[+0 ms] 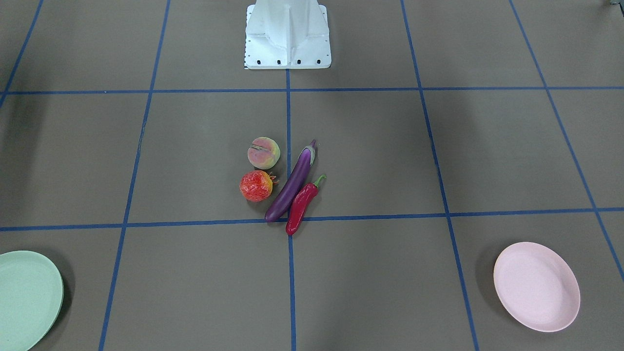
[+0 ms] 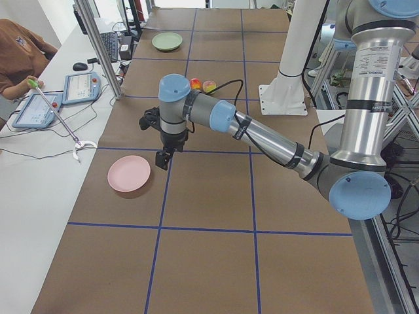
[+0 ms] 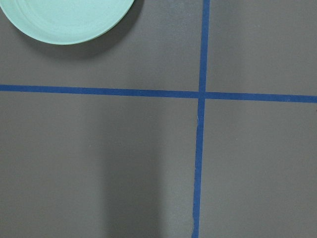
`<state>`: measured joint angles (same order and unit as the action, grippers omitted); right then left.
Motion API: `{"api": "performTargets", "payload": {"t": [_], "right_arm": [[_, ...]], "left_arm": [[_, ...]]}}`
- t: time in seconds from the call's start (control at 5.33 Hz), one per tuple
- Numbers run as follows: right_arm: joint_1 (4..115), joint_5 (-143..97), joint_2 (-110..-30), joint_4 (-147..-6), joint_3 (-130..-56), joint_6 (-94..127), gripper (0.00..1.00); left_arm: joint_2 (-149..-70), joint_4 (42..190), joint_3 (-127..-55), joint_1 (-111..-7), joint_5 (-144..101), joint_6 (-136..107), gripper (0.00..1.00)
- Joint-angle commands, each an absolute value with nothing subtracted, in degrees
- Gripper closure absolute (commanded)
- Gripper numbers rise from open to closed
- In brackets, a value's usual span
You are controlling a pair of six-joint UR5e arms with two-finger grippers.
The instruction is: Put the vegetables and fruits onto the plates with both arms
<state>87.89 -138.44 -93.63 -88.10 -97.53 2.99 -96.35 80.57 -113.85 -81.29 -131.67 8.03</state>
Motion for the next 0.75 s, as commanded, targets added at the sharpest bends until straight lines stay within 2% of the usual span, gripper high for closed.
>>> {"api": "performTargets", "payload": {"t": [0.0,0.38,0.56], "right_arm": [[87.89,-138.43,-93.69,-87.45,-97.38,2.99,0.00],[87.89,-138.25,-93.87,-87.45,-96.85,2.81,0.00],[87.89,-138.16,-93.87,-87.36,-96.86,2.64,0.00]], "left_arm": [[-103.76,80.07,-113.91,-69.06,-131.22,-9.02,0.00],[-116.04,80.07,-106.57,-58.85,-131.05,-29.20,0.00],[-123.76,80.24,-100.43,-54.54,-130.09,-37.97,0.00]]}}
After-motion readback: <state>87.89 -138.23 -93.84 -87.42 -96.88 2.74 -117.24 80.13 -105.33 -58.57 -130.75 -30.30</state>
